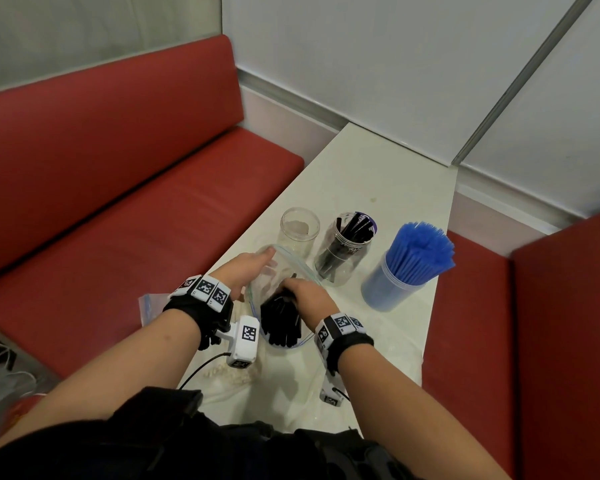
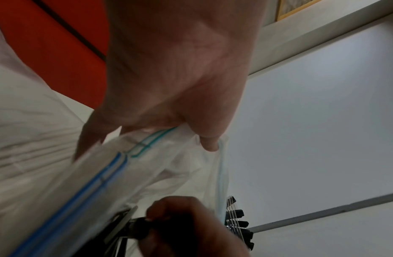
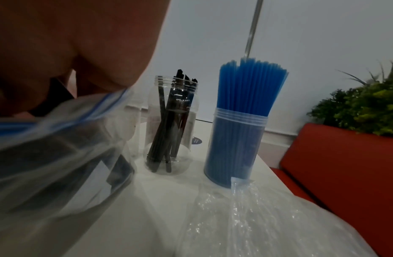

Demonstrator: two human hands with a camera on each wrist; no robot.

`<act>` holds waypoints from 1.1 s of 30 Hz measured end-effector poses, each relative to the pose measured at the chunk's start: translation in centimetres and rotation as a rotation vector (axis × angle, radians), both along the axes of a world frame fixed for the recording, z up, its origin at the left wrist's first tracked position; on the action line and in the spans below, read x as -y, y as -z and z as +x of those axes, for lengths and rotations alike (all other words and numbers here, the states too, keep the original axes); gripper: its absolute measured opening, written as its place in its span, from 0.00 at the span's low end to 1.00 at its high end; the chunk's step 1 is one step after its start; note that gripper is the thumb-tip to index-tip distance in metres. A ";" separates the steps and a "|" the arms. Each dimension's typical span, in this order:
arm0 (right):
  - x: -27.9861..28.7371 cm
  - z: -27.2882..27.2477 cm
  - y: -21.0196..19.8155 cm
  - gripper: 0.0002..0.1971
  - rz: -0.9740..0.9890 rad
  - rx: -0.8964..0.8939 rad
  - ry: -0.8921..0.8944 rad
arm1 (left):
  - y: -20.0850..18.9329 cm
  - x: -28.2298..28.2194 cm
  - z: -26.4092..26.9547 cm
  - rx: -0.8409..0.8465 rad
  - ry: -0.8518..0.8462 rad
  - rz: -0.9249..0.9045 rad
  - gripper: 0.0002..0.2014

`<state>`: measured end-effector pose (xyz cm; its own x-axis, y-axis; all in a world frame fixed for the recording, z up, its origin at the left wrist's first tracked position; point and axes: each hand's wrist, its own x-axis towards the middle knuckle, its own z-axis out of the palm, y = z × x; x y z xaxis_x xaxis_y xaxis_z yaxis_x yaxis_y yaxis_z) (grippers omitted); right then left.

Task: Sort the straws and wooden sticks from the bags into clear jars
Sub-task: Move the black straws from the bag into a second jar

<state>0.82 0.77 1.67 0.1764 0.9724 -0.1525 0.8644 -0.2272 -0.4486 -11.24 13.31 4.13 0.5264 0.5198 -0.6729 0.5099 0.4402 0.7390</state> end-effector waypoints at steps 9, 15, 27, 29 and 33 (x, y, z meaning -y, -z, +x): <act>-1.5 0.9 -3.5 0.09 0.215 -0.116 0.256 | -1.0 0.1 0.2 0.062 -0.104 -0.090 0.30; -1.3 1.8 -7.6 0.07 0.082 -0.227 0.259 | -0.8 0.2 0.7 0.018 -0.088 -0.091 0.31; 1.5 12.4 -21.3 0.10 0.685 -0.700 0.483 | -0.5 0.4 1.2 0.042 -0.093 -0.147 0.31; 1.4 13.0 -19.4 0.10 0.690 -0.683 0.557 | -0.3 0.5 1.2 0.041 -0.101 -0.151 0.31; 1.2 13.3 -14.6 0.07 0.612 -0.618 0.621 | -0.1 0.3 1.2 0.045 -0.096 -0.133 0.31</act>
<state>14.09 -0.47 16.24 0.7260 0.6806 0.0984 0.2584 -0.1373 -0.9562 -10.07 13.00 4.20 0.5097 0.4771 -0.7159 0.4287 0.5806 0.6922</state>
